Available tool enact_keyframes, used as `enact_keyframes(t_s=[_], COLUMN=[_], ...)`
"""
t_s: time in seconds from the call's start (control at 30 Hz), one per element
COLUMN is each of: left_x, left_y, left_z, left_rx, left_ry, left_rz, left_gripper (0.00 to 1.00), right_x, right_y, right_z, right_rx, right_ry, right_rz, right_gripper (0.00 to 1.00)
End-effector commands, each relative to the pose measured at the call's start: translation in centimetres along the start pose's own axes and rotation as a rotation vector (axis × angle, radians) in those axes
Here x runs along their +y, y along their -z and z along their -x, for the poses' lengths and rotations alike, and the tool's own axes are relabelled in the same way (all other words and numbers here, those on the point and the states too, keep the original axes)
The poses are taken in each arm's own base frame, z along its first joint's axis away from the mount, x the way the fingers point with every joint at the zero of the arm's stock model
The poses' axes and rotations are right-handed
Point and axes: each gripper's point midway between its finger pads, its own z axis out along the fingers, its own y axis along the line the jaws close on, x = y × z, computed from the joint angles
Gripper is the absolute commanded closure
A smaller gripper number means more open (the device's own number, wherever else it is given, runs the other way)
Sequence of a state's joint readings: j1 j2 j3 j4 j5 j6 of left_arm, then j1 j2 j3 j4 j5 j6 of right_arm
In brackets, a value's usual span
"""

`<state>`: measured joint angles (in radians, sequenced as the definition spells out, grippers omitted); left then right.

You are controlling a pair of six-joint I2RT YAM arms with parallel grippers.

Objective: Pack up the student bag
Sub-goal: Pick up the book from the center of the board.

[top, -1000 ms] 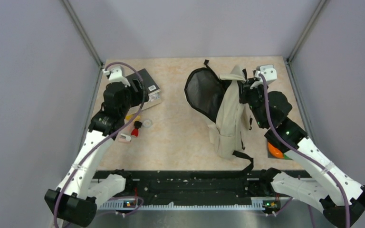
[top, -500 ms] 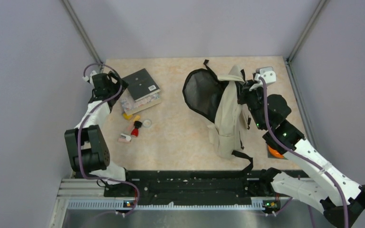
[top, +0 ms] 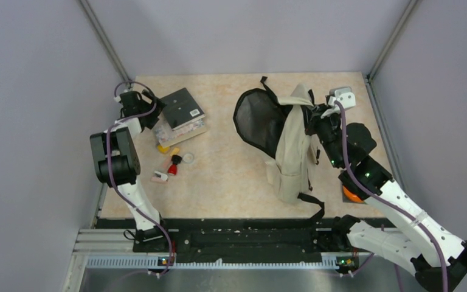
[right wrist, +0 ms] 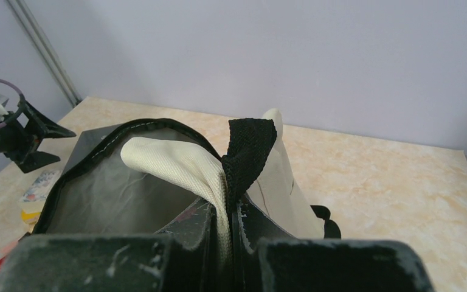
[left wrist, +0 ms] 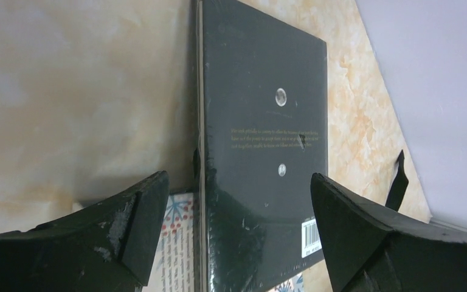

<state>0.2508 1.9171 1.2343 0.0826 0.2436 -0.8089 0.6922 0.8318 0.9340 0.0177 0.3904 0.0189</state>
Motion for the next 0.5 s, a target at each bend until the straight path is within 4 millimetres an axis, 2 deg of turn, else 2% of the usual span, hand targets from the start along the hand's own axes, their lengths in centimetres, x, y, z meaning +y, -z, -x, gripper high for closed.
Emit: enact_keyframes(t_s=[0.0, 0.2, 0.47], left_x=[-2.6, 0.6, 0.0], left_y=[-1.6, -3.9, -5.6], left_z=[2.0, 1.1, -0.7], left_rx=[-0.03, -0.002, 0.099], left_ry=[0.016, 0.052, 0.082], left_rz=[-0.097, 0.028, -0.035], left_gripper=[0.1, 0.12, 0.15], right_x=[0.6, 0.7, 0.8], right_y=[1.0, 1.3, 1.1], right_z=[5.5, 5.8, 5.7], right_rx=[-0.167, -0.173, -0.172], right_ry=[-0.083, -0.087, -0.086], right_rz=[0.046, 0.058, 0.059], right_gripper=[1.0, 1.0, 1.0])
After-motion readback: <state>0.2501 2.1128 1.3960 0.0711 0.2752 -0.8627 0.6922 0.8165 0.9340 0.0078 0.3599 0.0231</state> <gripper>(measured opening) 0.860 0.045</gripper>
